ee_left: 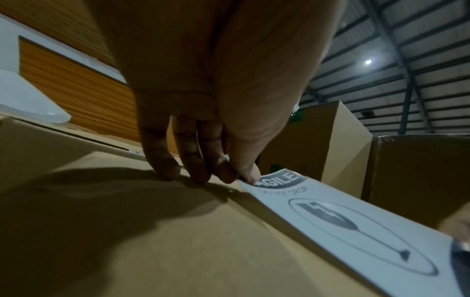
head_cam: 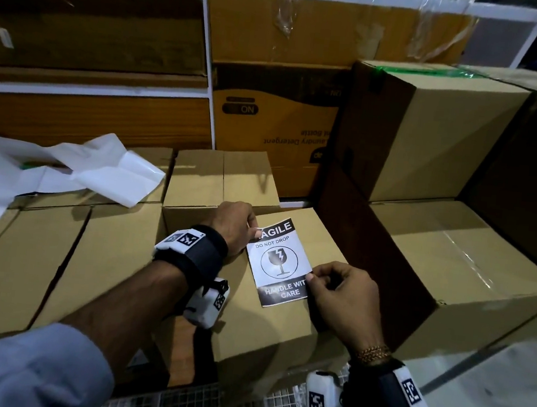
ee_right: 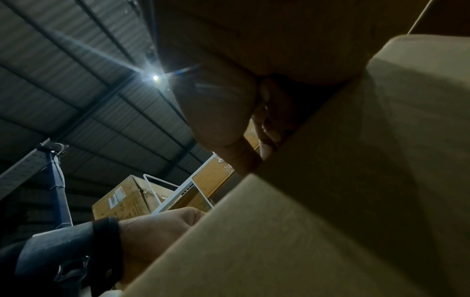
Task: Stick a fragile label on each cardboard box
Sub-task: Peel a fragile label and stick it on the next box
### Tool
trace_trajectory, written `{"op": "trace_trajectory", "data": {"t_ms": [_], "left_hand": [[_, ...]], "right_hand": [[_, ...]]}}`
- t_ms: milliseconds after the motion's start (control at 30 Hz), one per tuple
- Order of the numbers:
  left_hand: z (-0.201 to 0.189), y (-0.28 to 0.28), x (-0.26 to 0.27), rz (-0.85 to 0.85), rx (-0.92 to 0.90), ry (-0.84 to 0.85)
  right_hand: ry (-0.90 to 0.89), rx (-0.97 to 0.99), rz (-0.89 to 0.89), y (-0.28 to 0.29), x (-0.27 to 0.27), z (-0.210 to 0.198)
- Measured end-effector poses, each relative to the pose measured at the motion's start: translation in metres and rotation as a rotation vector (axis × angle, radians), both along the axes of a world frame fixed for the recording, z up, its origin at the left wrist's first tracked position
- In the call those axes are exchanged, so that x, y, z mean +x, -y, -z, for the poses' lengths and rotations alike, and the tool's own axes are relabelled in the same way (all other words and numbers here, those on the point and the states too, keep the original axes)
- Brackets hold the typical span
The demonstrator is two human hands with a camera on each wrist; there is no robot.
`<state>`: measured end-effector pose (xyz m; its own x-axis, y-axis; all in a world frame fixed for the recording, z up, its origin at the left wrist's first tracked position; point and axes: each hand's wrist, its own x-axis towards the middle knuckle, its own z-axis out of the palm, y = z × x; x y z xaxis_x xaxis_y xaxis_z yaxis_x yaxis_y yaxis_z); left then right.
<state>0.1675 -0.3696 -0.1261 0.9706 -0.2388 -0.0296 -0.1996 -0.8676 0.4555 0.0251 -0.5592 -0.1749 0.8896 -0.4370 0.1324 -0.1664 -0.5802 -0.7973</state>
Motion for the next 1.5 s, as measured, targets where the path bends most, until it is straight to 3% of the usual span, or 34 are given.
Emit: {"op": "trace_trajectory", "data": {"t_ms": [1033, 1300, 1500], "left_hand": [[-0.004, 0.007, -0.004, 0.015, 0.065, -0.018], [-0.006, 0.015, 0.003, 0.045, 0.047, -0.004], [-0.009, 0.027, 0.008, 0.063, 0.054, -0.013]], "right_hand": [[-0.007, -0.085, -0.004, -0.003, 0.000, -0.001], [-0.017, 0.198, -0.015, 0.013, 0.001, -0.008], [0.015, -0.010, 0.075, 0.019, -0.003, -0.012]]}}
